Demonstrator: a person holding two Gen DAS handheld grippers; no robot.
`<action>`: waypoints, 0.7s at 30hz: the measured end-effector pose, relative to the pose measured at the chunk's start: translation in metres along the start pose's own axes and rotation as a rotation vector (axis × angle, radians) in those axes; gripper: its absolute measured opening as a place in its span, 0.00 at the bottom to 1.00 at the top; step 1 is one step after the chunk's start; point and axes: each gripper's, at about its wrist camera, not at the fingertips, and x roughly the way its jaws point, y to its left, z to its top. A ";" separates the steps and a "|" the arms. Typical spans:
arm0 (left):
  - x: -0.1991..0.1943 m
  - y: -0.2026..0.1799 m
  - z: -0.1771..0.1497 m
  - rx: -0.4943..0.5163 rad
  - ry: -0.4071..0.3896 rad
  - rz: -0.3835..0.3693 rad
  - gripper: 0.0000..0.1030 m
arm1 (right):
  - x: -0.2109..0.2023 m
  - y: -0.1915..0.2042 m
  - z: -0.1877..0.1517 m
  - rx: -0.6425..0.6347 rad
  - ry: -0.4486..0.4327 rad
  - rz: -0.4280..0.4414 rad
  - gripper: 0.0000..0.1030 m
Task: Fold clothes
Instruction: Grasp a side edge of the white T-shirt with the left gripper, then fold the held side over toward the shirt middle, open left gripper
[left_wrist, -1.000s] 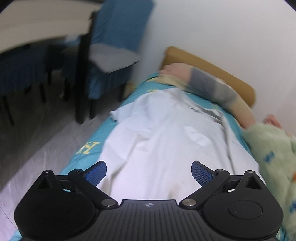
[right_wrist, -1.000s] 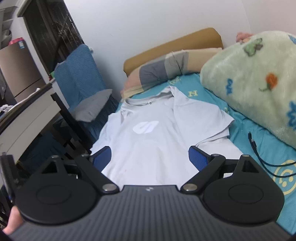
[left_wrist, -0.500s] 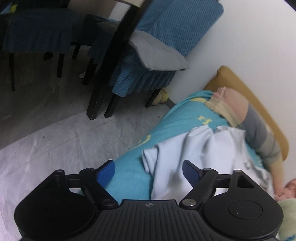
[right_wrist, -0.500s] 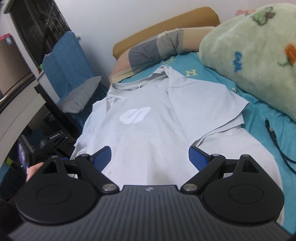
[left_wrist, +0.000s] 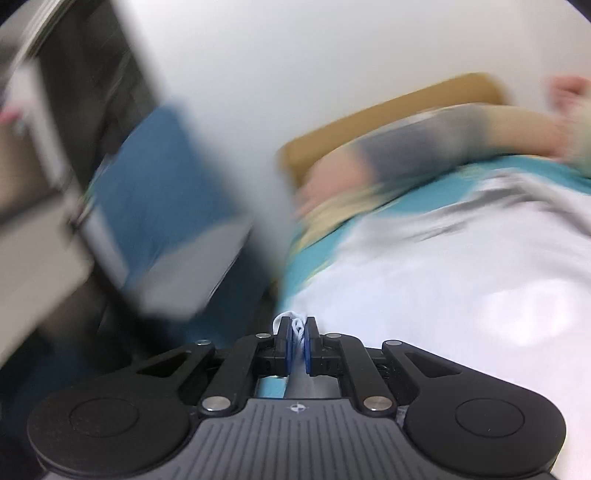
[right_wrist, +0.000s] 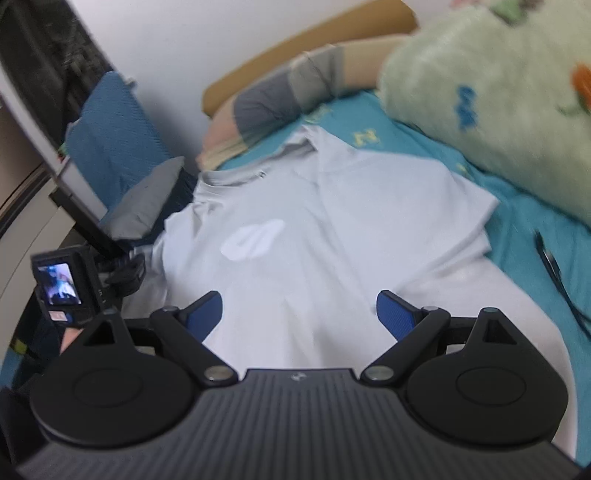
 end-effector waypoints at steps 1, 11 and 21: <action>-0.008 -0.017 0.006 0.034 -0.014 -0.047 0.06 | -0.001 -0.005 0.000 0.018 0.013 -0.004 0.89; -0.025 -0.100 0.008 0.143 0.069 -0.248 0.16 | -0.007 -0.046 0.009 0.174 0.007 -0.055 0.89; -0.017 0.017 0.012 -0.543 0.081 -0.338 0.53 | 0.001 -0.049 0.009 0.216 0.029 -0.028 0.89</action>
